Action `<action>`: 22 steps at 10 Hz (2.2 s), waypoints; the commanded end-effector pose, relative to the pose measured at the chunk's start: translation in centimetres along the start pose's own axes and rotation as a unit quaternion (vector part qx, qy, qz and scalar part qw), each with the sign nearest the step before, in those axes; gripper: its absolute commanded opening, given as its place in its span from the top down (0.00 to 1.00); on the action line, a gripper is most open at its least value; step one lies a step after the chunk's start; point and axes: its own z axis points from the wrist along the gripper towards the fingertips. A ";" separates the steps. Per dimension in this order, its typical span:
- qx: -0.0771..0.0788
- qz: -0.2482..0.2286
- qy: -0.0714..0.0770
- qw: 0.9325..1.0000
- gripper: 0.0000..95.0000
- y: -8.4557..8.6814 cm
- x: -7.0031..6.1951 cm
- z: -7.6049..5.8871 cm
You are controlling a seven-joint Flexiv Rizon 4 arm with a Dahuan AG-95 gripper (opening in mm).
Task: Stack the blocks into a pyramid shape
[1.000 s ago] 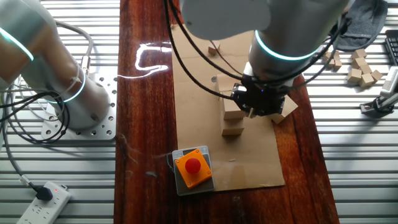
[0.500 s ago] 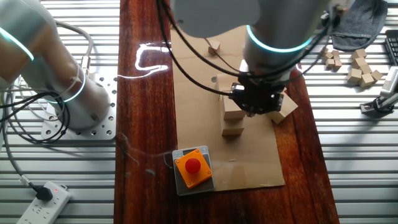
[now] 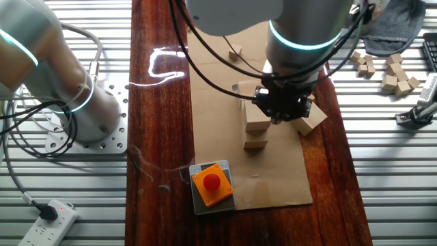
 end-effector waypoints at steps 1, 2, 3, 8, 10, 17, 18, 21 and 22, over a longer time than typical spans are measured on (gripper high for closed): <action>-0.002 -0.002 0.013 1.000 1.00 0.2 0.0 -0.2; -0.002 0.002 0.014 1.000 1.00 0.2 0.0 -0.2; 0.000 0.002 0.018 1.000 1.00 0.2 0.0 -0.2; 0.018 0.018 0.041 0.999 1.00 0.2 0.0 -0.2; 0.021 0.024 0.038 0.999 1.00 0.2 0.0 -0.2; 0.028 0.001 0.017 0.999 1.00 -2.2 -0.1 -0.2; 0.025 -0.015 0.005 1.000 1.00 -3.7 -0.1 0.0; 0.020 -0.049 -0.029 0.998 0.80 -8.3 0.5 1.6; 0.030 -0.048 -0.029 0.998 0.60 -9.3 0.6 2.4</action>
